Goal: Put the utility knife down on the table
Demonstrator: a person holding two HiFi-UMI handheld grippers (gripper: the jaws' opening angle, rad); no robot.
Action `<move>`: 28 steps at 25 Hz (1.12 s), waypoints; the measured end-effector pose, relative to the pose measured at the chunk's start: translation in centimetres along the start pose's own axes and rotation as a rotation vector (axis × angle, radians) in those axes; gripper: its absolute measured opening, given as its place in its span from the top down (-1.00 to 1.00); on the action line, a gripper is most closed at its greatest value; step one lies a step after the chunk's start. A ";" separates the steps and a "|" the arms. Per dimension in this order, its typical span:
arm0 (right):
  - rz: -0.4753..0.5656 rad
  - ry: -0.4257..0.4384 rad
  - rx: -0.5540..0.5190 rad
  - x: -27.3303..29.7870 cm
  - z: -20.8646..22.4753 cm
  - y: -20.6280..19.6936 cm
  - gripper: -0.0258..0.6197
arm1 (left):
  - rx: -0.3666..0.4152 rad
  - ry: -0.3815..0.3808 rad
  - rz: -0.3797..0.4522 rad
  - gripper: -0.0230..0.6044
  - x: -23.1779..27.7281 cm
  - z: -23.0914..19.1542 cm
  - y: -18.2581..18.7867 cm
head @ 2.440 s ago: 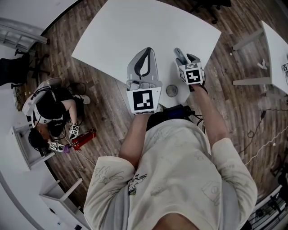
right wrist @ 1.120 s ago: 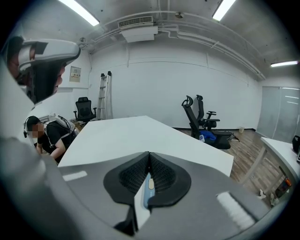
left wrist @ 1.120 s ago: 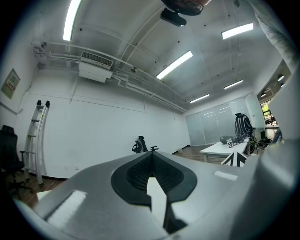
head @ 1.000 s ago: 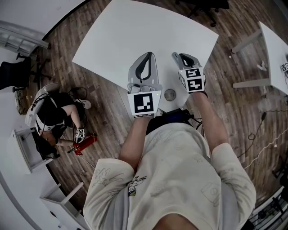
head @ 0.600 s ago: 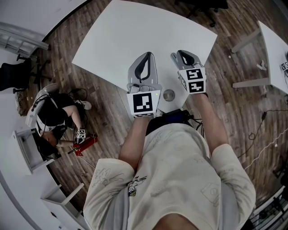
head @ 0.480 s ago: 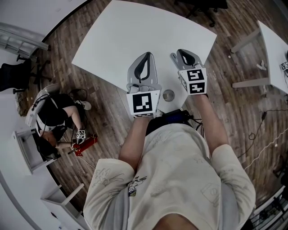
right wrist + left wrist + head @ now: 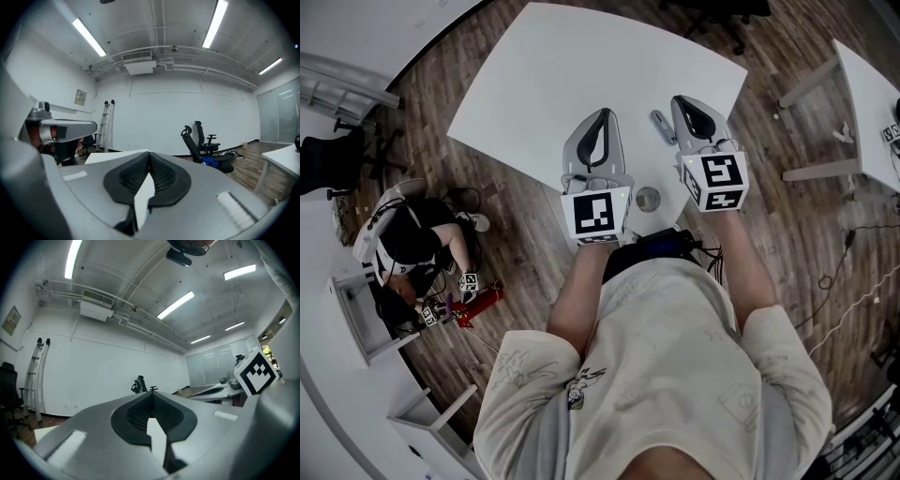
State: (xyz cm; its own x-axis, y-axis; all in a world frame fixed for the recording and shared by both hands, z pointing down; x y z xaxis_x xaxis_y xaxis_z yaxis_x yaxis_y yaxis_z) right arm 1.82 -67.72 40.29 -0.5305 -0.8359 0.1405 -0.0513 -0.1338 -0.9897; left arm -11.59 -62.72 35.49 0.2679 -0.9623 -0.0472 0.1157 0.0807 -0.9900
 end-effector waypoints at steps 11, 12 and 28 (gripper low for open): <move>0.127 -0.015 -0.004 -3.2 0.1 4.0 0.90 | -0.019 -0.033 -0.009 0.87 0.7 0.7 -0.9; 0.133 -0.018 -0.012 -3.5 0.1 4.3 0.90 | -0.022 -0.037 -0.005 0.87 0.8 0.7 -0.8; 0.178 -0.075 -0.011 -6.6 0.6 2.6 0.90 | -0.039 -0.062 0.019 0.87 0.0 1.0 -2.7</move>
State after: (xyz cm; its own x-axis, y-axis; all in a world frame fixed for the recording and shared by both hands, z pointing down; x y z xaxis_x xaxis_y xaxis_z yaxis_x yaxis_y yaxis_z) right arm 5.69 -62.88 36.80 -0.4677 -0.8832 -0.0354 0.0284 0.0250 -0.9993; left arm -10.97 -62.68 38.26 0.3289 -0.9426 -0.0585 0.0734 0.0873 -0.9935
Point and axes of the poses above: the fingertips, and each gripper's own axes: x forward along the fingers, z to its right, y out of its top, the point moved 3 cm from there along -x, backward along the fingers, and after that the axes turned 1 degree about x, right-handed, at the moved point
